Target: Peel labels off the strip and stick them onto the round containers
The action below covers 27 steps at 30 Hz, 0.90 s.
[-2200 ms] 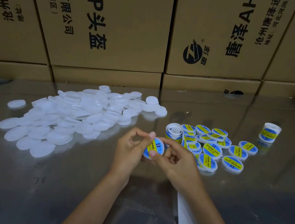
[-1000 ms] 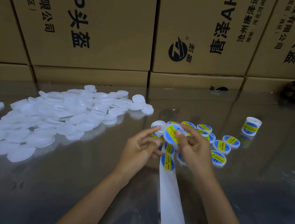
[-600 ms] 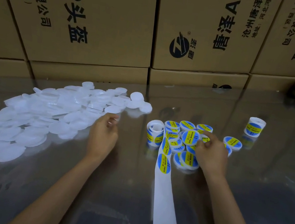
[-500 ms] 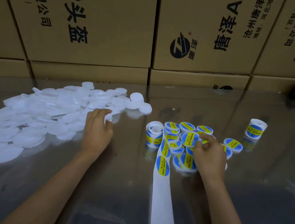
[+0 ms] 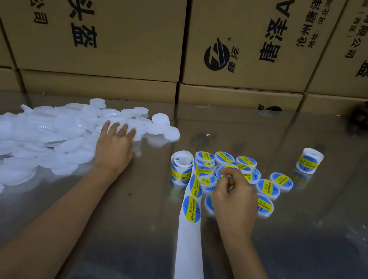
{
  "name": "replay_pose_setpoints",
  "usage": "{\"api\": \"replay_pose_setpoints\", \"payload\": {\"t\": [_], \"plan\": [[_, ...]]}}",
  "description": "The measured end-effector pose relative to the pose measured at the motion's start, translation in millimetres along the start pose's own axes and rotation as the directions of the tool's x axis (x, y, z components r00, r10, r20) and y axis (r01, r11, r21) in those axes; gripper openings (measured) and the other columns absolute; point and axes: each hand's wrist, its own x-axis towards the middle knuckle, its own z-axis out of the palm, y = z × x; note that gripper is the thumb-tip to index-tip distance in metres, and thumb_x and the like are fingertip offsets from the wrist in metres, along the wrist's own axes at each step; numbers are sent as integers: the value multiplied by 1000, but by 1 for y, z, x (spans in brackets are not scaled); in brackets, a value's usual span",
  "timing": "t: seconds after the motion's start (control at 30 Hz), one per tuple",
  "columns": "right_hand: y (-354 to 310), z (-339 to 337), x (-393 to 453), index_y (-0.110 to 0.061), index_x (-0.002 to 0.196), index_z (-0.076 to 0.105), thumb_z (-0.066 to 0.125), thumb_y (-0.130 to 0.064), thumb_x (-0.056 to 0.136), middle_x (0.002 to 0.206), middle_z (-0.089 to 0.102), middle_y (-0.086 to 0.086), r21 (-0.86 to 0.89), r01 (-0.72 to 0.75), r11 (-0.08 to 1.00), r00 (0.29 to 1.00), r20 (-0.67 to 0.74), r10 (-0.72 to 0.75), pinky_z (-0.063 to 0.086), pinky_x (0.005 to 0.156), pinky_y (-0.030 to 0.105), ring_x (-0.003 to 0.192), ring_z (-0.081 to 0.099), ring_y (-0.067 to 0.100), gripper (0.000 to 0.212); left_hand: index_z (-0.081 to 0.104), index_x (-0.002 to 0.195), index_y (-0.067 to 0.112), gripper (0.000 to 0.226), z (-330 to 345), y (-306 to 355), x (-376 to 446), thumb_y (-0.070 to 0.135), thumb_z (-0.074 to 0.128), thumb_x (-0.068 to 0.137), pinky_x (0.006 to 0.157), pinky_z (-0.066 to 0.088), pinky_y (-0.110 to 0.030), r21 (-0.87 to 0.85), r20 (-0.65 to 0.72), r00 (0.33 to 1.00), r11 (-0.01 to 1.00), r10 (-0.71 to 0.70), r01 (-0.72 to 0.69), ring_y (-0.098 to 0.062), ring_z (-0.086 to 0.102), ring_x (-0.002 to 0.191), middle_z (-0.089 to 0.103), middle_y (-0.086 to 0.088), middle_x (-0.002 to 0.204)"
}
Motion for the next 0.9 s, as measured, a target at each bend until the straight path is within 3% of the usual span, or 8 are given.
{"api": "replay_pose_setpoints", "payload": {"t": [0.17,0.33,0.5,0.63,0.7,0.77,0.83,0.9], "plan": [[-10,-1,1,-24,94,68,56,-18,94,67,60,-6,184,-39,982,998,55,29,41,58,31,59,53,14,14,52,143,5,53,-26,15,-27,-11,55,92,105,46,-50,-425,-195,976,888,101,-177,-39,52,132,44,-19,152],[-34,-9,-10,-32,89,69,65,-30,93,73,67,-1,474,-107,874,969,248,-17,47,62,14,66,61,7,6,46,148,7,58,-55,53,-67,-12,55,94,117,34,-29,-433,-413,847,746,335,-506,-13,37,145,37,-7,159],[-48,-12,-21,-3,100,68,66,-15,94,74,72,10,574,-282,769,874,484,-41,45,51,15,60,64,8,14,48,146,9,56,-80,75,-100,-10,58,94,112,41,-29,-540,-413,823,623,389,-566,-17,36,147,33,-12,160],[-49,-17,-21,3,92,67,60,-9,96,71,72,8,561,-330,759,841,540,-33,45,49,21,62,63,13,14,55,142,13,53,-95,86,-111,3,67,92,109,37,-18,-751,-333,931,555,147,-356,-6,42,141,45,-2,154],[-48,-20,-20,0,95,69,58,-8,97,72,71,8,556,-328,764,819,570,-63,46,49,22,64,61,15,13,52,143,22,54,-105,92,-111,10,68,94,98,47,-17,-962,-27,999,274,-20,-21,-4,60,123,64,10,134],[-48,-22,-20,-3,95,70,59,-8,97,72,70,9,536,-318,782,786,610,-98,45,48,22,64,59,17,13,57,136,22,43,-110,99,-107,12,66,96,85,55,-23,-969,246,969,-23,-16,245,-10,71,100,76,5,110],[-47,-23,-19,-5,90,72,62,-9,95,71,70,9,502,-285,817,781,616,-106,45,50,22,63,60,16,12,65,124,12,27,-111,103,-106,11,63,97,77,58,-29,-952,301,953,-75,-36,298,-20,74,88,78,-6,101],[-43,-26,-15,-13,85,74,65,-9,92,69,72,5,470,-216,856,842,534,-80,47,55,18,63,64,11,12,64,121,3,23,-113,106,-105,7,60,98,76,60,-30,-932,331,941,-178,-74,314,-28,75,92,76,-15,105]]}}
